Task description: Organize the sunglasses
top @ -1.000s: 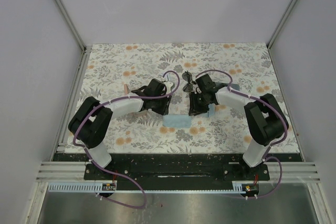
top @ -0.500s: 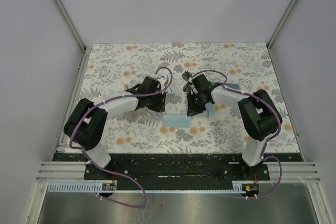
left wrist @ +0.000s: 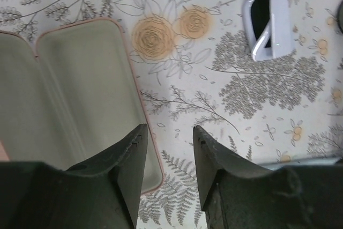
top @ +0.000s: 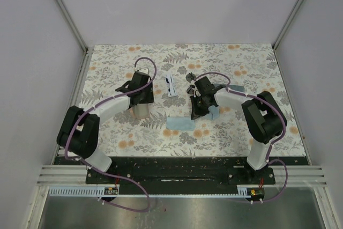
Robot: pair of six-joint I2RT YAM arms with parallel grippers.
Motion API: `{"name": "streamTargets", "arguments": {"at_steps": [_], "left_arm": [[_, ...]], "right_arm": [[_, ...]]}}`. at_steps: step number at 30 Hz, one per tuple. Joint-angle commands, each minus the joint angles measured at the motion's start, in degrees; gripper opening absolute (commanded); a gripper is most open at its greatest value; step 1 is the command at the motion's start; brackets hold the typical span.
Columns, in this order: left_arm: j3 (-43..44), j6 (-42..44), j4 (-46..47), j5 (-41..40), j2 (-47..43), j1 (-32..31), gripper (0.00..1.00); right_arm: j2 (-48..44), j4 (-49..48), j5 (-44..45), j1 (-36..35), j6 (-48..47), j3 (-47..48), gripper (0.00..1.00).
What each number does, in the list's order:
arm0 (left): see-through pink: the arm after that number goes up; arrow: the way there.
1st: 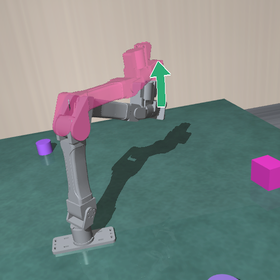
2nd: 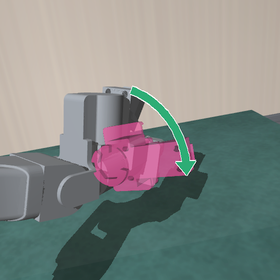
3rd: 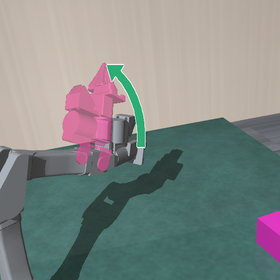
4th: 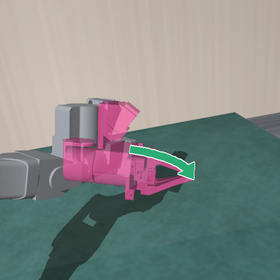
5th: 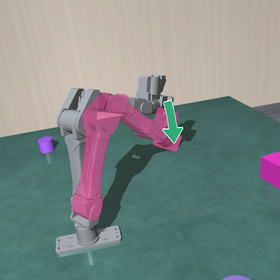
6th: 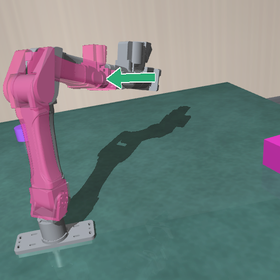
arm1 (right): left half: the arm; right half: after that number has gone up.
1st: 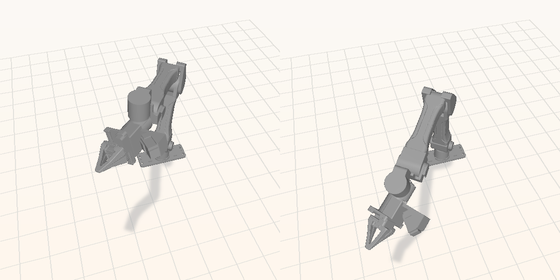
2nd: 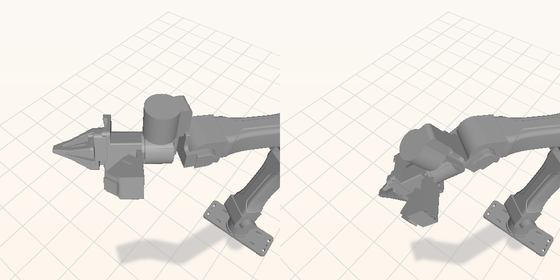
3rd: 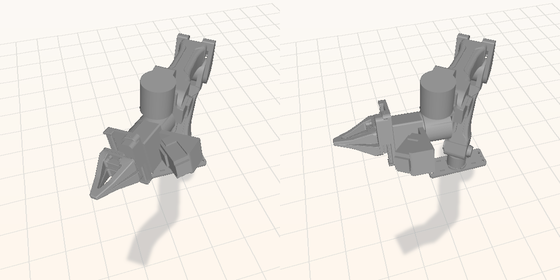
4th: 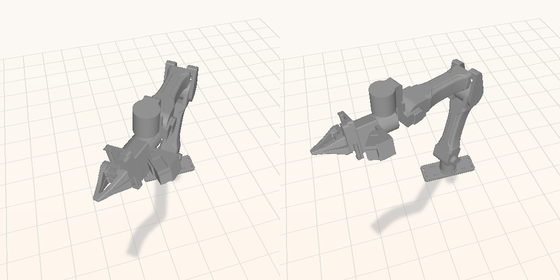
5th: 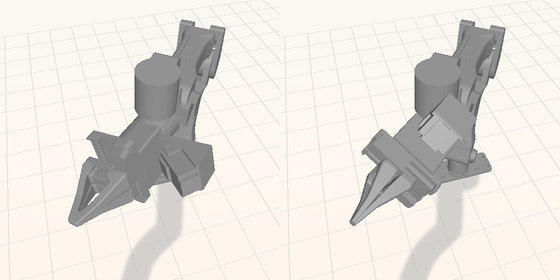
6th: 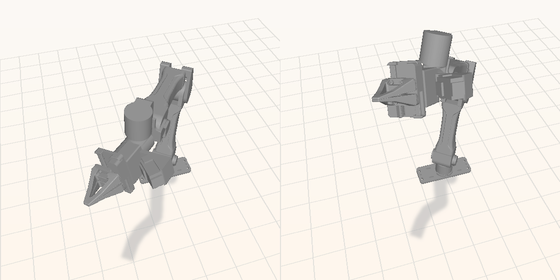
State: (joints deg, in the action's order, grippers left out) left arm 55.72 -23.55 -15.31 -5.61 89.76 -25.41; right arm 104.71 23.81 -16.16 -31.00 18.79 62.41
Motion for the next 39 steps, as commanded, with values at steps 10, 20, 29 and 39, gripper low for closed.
{"name": "streamTargets", "arguments": {"at_steps": [10, 20, 29, 39], "left_arm": [[6.41, -2.55, 0.63, -9.60, 10.35, 3.61, 0.38], [5.63, 0.34, 3.62, 0.32, 14.31, 3.35, 0.02], [2.90, 9.65, 1.78, 2.71, 11.06, -3.41, 0.00], [-0.79, 13.09, 2.65, 2.80, 9.12, -10.10, 0.00]], "right_arm": [[-2.40, -0.70, -1.15, -0.55, 0.37, -0.45, 0.00], [-3.54, -1.14, -0.80, -0.46, 0.72, -1.42, 0.00], [-3.54, -1.23, -0.62, -0.55, 0.99, -1.50, 0.00], [-6.00, -1.14, 0.25, -0.55, 2.13, -3.96, 0.00]]}}
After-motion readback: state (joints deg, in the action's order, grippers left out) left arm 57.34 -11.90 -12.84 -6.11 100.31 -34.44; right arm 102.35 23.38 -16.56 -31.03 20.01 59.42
